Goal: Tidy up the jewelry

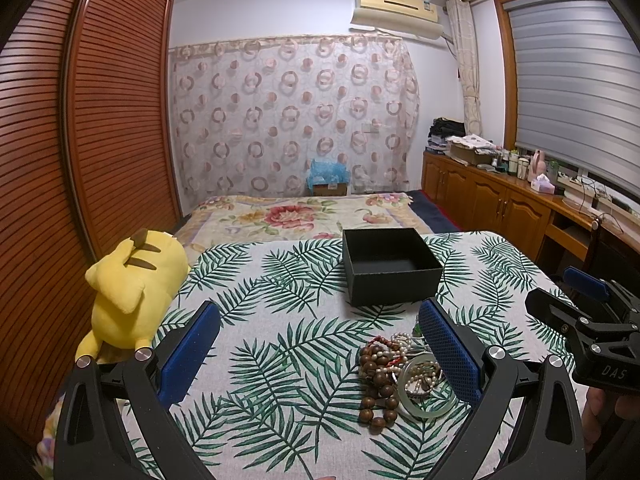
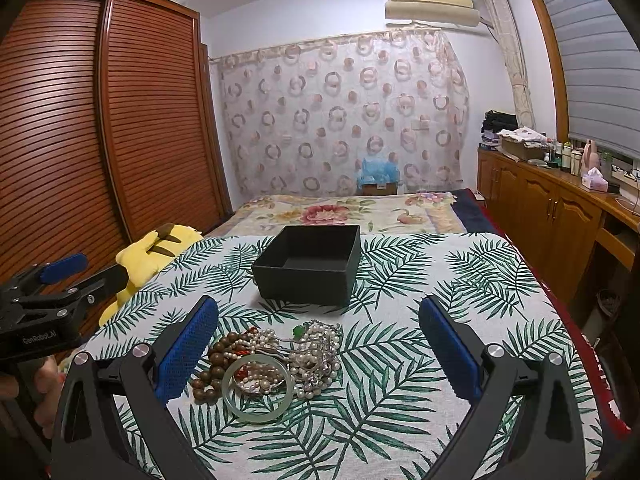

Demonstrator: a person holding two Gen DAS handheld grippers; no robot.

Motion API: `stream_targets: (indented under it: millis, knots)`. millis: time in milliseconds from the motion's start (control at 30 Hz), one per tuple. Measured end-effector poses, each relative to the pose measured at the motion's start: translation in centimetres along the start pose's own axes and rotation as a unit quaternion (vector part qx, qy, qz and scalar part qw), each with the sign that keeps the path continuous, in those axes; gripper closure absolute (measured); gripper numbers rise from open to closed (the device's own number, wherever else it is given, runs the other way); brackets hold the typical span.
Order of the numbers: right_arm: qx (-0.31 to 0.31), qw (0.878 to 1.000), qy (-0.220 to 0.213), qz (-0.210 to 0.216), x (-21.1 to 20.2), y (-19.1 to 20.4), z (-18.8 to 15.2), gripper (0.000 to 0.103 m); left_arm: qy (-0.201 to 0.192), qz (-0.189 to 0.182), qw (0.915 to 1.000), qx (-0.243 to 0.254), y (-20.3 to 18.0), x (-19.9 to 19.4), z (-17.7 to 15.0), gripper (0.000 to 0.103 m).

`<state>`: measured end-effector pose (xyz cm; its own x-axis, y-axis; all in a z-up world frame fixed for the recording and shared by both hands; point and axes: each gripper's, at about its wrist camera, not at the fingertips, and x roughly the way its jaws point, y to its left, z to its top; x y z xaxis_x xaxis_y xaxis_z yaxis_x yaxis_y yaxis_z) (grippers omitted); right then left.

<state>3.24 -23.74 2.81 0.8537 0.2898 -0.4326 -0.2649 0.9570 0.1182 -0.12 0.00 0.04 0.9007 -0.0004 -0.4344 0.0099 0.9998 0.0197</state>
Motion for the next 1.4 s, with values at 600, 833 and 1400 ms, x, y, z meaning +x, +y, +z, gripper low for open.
stream_targets:
  millis: [600,833,1400]
  knots:
    - [-0.010,1.000,0.010,0.007,0.0,1.0,0.7,0.002,0.013,-0.002,0.9999,0.000,0.0,0.0,-0.1,0.007]
    - [-0.032,0.999,0.022,0.001,1.2,0.8,-0.4,0.002,0.034,0.000,0.9994,0.004,0.9,1.8,-0.8,0.007]
    - [-0.065,0.996,0.048,0.028,4.0,-0.2,-2.4,0.002,0.096,-0.029,0.9949,-0.003,2.0,5.1,-2.6,0.007]
